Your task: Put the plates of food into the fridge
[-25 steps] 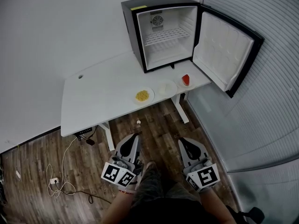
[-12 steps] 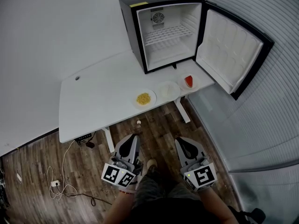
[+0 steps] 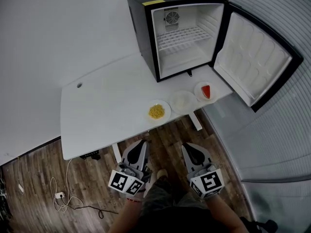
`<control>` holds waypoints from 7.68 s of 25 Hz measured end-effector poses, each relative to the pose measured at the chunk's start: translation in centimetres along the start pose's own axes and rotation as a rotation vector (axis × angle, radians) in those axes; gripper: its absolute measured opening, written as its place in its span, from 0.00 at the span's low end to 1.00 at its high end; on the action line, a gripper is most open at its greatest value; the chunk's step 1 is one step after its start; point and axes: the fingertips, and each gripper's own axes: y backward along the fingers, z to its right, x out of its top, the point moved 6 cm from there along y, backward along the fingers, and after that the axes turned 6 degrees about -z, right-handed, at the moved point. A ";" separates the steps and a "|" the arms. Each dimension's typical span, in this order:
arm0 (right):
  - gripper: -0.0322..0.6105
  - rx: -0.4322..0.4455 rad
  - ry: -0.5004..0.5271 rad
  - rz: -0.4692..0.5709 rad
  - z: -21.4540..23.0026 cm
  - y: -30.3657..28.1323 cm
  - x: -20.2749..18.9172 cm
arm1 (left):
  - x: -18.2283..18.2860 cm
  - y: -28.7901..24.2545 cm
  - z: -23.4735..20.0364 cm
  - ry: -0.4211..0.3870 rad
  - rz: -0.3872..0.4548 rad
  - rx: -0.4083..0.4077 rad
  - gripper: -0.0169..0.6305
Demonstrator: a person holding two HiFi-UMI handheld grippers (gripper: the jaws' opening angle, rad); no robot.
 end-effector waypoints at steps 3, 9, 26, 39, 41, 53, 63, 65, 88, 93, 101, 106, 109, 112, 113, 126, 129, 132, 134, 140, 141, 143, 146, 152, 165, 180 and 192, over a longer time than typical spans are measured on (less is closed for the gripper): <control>0.06 -0.016 -0.012 -0.015 0.1 -2.4 0.0 | 0.0 -1.2 -2.0 0.007 -0.010 -0.013 0.04; 0.06 -0.074 -0.038 -0.051 0.1 -6.6 -0.3 | 0.1 -3.2 -6.0 0.015 -0.025 -0.046 0.04; 0.06 -0.204 -0.356 -0.264 2.9 -15.5 -7.8 | -3.7 -5.7 -12.3 0.025 -0.080 -0.002 0.04; 0.17 -0.239 -1.106 -0.290 4.4 -19.7 -12.9 | -7.6 -6.0 -12.6 0.042 -0.110 0.041 0.04; 0.17 -0.223 -1.211 -0.275 4.3 -20.0 -12.8 | -7.9 -6.1 -12.4 0.047 -0.113 0.037 0.04; 0.17 -0.271 -1.392 -0.316 4.0 -21.4 -13.0 | -8.6 -6.0 -12.0 0.068 -0.117 0.037 0.04; 0.10 -0.217 -1.436 -0.305 3.5 -18.9 -13.1 | -8.6 -5.9 -11.8 0.077 -0.116 0.040 0.04; 0.10 -0.201 -1.414 -0.310 3.3 -18.4 -13.1 | -8.7 -5.9 -11.9 0.077 -0.116 0.042 0.04; 0.07 -0.099 -1.546 -0.170 3.6 -19.3 -13.3 | -7.8 -6.5 -12.7 0.069 -0.126 0.015 0.04; 0.07 -0.096 -1.542 -0.136 3.9 -18.9 -11.7 | -6.3 -7.5 -13.3 0.050 -0.110 -0.005 0.04; 0.07 -0.125 -1.491 -0.044 6.3 -18.7 -7.7 | -2.9 -10.8 -14.1 0.004 -0.077 -0.038 0.04; 0.07 -0.147 -1.465 -0.014 8.5 -18.5 -6.0 | -1.5 -13.5 -14.2 0.000 -0.061 -0.050 0.04; 0.07 -0.155 -1.462 -0.002 10.0 -18.7 -5.4 | -1.2 -15.2 -14.5 0.022 -0.046 -0.047 0.04; 0.07 -0.154 -1.464 -0.002 11.6 -19.2 -4.9 | -1.1 -17.0 -15.0 0.028 -0.038 -0.027 0.04; 0.07 -0.154 -1.462 -0.003 12.3 -19.3 -4.8 | -1.0 -17.6 -15.1 0.026 -0.036 -0.021 0.04; 0.07 -0.121 -1.466 0.007 19.7 -22.1 -1.1 | -0.2 -25.0 -17.9 -0.004 -0.011 0.062 0.04; 0.07 -0.093 -1.452 0.012 20.9 -22.2 1.1 | 0.5 -26.5 -18.7 -0.019 0.000 0.081 0.04; 0.07 -0.062 -1.423 0.019 22.0 -22.4 3.3 | 1.2 -27.9 -19.7 -0.032 0.015 0.101 0.04; 0.07 -0.040 -1.405 0.017 22.5 -22.5 4.5 | 1.6 -28.8 -20.4 -0.044 0.027 0.112 0.04; 0.07 0.011 -1.355 0.017 23.9 -23.1 7.9 | 3.0 -31.0 -21.7 -0.077 0.039 0.134 0.04; 0.07 0.018 -1.347 0.016 24.1 -23.4 8.5 | 3.1 -31.2 -21.9 -0.077 0.040 0.139 0.04; 0.07 0.033 -1.337 0.015 24.6 -24.0 9.4 | 3.2 -31.6 -22.2 -0.077 0.038 0.146 0.04; 0.07 0.048 -1.323 0.016 25.4 -25.4 10.6 | 3.3 -32.2 -22.4 -0.072 0.038 0.149 0.04; 0.07 0.081 -1.347 0.030 26.5 -28.9 12.4 | 3.2 -32.6 -22.5 -0.071 0.038 0.163 0.04; 0.07 0.110 -1.466 0.005 27.1 -34.2 13.1 | 3.9 -33.2 -23.0 -0.069 0.060 0.173 0.04; 0.07 0.115 -1.497 -0.057 28.6 -36.7 13.6 | 3.9 -33.9 -23.3 -0.081 0.055 0.191 0.04; 0.23 0.135 -1.376 -0.110 28.4 -37.8 13.7 | 3.6 -33.8 -23.5 -0.068 0.056 0.173 0.04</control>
